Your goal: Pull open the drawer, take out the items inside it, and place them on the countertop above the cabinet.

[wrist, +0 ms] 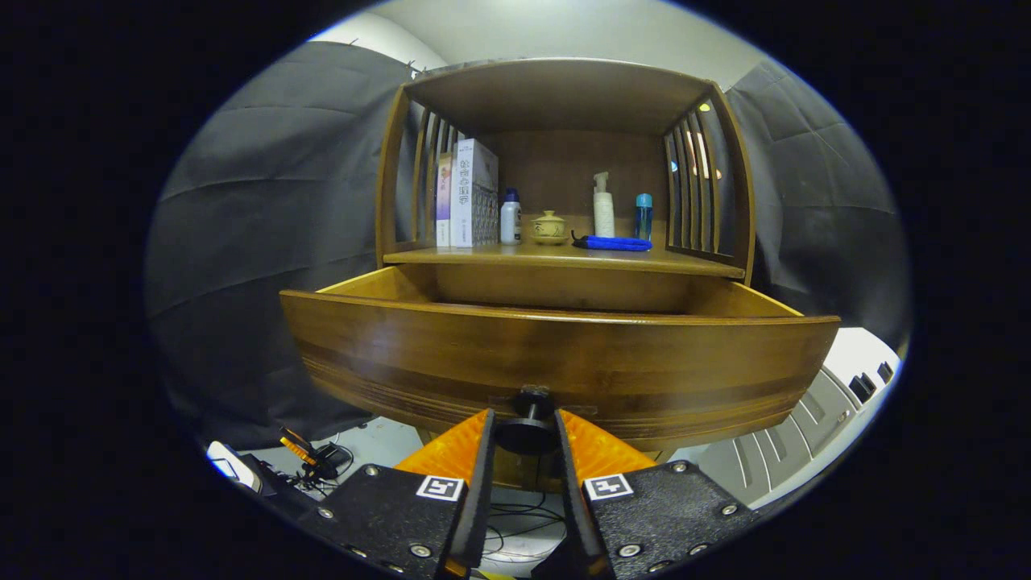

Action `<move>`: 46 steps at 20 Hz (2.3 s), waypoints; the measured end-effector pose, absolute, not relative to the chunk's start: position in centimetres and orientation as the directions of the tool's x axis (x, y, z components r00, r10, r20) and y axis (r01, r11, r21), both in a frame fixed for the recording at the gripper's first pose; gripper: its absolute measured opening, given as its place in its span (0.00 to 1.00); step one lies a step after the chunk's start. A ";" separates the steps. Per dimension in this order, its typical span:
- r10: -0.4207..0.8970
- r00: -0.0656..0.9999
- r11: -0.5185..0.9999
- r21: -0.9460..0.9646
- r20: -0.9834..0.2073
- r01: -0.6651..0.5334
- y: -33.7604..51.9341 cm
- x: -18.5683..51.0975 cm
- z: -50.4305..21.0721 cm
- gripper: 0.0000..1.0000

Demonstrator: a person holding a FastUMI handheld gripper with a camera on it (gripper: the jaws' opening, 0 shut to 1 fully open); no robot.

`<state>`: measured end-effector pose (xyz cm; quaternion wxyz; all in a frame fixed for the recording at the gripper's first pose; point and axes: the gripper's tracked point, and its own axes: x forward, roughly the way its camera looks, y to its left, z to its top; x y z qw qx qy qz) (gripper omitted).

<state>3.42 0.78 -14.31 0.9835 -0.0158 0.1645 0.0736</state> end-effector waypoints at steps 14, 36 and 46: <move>0.166 0.962 0.982 -0.052 -0.216 -0.181 1.2 1.6 -13.4 0.60; 0.175 0.979 0.984 -0.004 -0.105 -0.177 -0.3 7.6 -3.3 0.95; 0.163 0.927 0.983 -0.019 -0.338 -0.180 -0.6 13.8 -5.6 0.95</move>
